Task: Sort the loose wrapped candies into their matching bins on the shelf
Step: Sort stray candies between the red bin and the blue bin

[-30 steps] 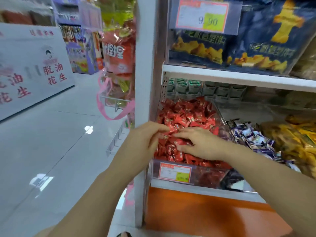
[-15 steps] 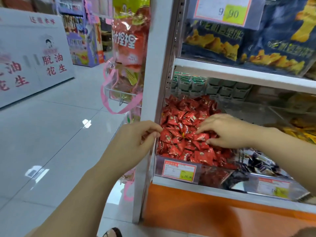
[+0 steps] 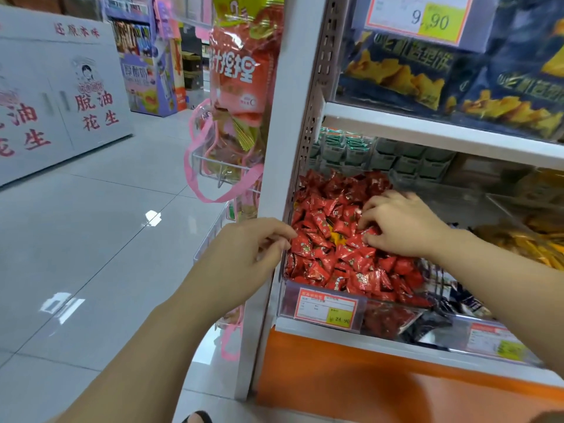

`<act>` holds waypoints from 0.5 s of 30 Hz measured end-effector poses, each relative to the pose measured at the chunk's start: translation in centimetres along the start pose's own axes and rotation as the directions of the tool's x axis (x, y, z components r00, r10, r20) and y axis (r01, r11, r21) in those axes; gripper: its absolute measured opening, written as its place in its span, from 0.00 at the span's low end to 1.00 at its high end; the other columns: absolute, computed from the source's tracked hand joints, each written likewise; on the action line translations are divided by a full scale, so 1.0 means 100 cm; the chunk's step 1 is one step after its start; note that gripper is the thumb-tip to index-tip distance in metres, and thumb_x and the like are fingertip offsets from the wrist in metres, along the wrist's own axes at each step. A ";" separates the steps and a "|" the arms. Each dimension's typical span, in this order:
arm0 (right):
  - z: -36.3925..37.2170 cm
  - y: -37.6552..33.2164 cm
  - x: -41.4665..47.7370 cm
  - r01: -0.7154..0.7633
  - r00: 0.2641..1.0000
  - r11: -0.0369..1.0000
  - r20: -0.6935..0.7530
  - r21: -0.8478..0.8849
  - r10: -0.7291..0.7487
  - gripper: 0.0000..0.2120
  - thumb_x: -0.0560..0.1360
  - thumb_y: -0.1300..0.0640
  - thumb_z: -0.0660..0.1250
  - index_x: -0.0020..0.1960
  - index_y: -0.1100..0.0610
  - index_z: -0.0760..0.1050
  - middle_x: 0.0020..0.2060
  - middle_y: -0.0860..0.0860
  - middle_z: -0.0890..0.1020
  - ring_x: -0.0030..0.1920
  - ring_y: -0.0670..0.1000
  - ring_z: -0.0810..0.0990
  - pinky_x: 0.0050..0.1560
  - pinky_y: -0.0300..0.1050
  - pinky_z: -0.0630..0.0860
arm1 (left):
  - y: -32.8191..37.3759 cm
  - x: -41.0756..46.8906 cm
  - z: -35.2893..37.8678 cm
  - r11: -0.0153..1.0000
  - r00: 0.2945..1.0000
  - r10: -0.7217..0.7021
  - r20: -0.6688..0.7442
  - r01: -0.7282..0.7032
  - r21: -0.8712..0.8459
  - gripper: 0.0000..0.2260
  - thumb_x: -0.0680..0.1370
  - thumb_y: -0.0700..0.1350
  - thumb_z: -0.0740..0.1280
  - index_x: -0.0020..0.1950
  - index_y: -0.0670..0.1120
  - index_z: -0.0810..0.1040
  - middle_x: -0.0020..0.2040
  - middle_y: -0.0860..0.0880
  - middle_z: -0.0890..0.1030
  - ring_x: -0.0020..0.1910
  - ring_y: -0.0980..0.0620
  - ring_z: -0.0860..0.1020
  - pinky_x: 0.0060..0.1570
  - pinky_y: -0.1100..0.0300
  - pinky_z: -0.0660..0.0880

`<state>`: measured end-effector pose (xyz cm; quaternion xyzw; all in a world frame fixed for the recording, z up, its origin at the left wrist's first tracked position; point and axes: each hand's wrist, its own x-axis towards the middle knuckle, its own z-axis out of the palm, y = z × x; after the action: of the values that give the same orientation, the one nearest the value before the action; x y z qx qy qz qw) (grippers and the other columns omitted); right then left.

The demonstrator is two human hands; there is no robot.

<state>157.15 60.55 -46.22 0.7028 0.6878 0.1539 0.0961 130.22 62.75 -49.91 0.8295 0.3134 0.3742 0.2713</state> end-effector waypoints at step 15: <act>0.006 -0.043 0.032 -0.154 0.985 0.988 0.085 0.017 0.153 0.23 0.70 0.37 0.65 0.60 0.48 0.76 0.58 0.51 0.75 0.62 0.55 0.68 0.61 0.52 0.63 | 0.000 0.000 0.000 1.000 1.000 -0.018 0.007 0.018 -0.010 0.09 0.78 0.42 0.65 0.53 0.54 0.81 0.44 0.60 0.81 0.47 0.64 0.77 0.49 0.69 0.73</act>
<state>153.33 63.93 -48.06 0.7606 0.6288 0.1234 0.1042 130.20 62.74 -49.92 0.8266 0.3180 0.3704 0.2802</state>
